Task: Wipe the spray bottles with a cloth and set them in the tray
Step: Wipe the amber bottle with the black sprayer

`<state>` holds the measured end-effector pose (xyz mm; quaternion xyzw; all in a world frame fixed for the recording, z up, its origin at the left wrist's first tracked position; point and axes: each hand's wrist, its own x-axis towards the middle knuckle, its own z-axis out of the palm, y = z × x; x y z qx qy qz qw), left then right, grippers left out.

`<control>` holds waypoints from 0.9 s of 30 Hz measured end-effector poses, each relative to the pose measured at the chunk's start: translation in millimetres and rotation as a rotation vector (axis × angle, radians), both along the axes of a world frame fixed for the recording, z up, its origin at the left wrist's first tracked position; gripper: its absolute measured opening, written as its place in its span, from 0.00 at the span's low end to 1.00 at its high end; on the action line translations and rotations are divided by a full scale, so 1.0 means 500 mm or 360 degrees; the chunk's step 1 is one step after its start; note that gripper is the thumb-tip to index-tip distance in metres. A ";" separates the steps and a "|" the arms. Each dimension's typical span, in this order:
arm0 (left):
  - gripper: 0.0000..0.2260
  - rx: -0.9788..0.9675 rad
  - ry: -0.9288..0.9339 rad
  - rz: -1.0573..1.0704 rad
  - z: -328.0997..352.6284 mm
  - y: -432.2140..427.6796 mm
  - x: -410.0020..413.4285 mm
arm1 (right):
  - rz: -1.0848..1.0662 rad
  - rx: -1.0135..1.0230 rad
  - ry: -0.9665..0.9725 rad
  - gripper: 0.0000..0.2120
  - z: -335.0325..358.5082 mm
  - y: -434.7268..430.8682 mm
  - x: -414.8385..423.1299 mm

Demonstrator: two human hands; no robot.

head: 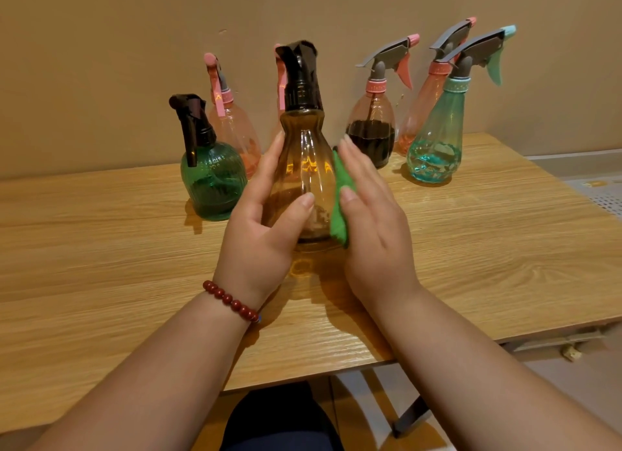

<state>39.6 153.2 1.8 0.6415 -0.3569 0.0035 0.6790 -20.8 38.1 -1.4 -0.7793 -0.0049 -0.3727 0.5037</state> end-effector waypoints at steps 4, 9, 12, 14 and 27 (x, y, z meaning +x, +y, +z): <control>0.31 -0.0074 0.0011 -0.0011 0.000 0.002 0.000 | -0.0018 -0.0231 -0.0160 0.22 -0.011 0.000 -0.001; 0.31 -0.0115 0.0033 -0.0012 0.003 0.006 0.001 | 0.0058 0.0246 0.0208 0.19 -0.003 -0.014 0.011; 0.30 -0.0126 0.0039 0.0003 0.001 0.006 0.003 | 0.0082 0.0055 0.0017 0.21 -0.001 -0.001 0.001; 0.30 -0.0132 0.0054 0.0000 0.000 0.006 0.005 | 0.0058 -0.0304 -0.0160 0.22 -0.005 0.006 -0.004; 0.27 0.0098 0.0075 -0.0043 -0.002 0.011 0.017 | 0.0169 0.0129 -0.0034 0.21 0.001 -0.020 -0.001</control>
